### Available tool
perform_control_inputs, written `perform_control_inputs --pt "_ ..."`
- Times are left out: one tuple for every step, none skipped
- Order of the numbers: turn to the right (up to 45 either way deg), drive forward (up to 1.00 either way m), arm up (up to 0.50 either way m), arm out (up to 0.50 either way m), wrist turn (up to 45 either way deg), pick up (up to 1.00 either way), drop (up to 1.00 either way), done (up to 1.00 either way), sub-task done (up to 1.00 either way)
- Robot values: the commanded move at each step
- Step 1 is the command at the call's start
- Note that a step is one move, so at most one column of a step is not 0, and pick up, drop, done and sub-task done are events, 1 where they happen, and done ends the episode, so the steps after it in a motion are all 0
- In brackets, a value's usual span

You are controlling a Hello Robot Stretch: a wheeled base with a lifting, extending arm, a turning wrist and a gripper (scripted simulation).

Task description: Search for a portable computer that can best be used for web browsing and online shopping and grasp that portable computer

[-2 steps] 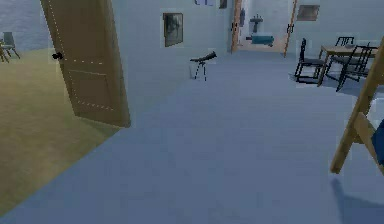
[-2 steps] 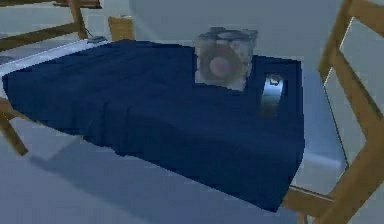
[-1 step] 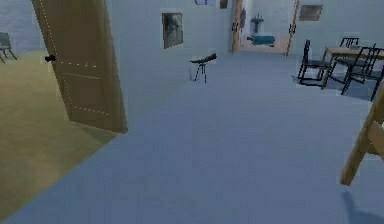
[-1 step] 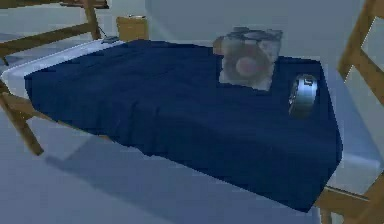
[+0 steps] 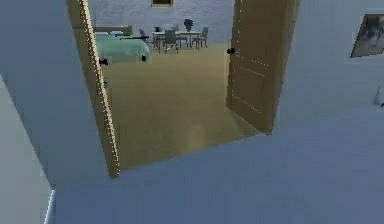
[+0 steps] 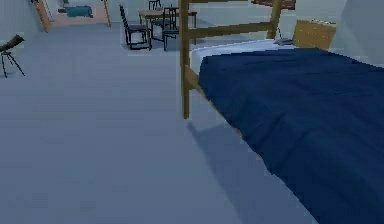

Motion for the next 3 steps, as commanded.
perform_control_inputs --pt "0.0 1.0 0.0 0.0 0.0 0.0 0.0 0.0 0.0" --pt "-3.0 0.0 0.0 0.0 0.0 0.0 0.0 0.0 0.0" --pt "0.0 0.45 0.0 0.0 0.0 0.0 0.0 0.0 0.0"
